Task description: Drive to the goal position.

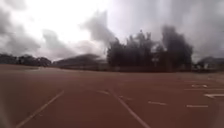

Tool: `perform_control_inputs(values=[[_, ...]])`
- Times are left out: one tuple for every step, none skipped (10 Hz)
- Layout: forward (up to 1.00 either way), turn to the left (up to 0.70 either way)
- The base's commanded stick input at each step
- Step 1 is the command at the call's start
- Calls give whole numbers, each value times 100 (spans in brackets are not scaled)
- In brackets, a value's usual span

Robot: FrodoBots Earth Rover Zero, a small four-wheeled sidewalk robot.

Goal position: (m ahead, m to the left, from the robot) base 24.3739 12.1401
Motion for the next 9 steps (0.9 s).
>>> perform_control_inputs(values=[[85, 0], [85, 0], [85, 0], [85, 0], [85, 0], [85, 0], [85, 0], [85, 0], [85, 0]])
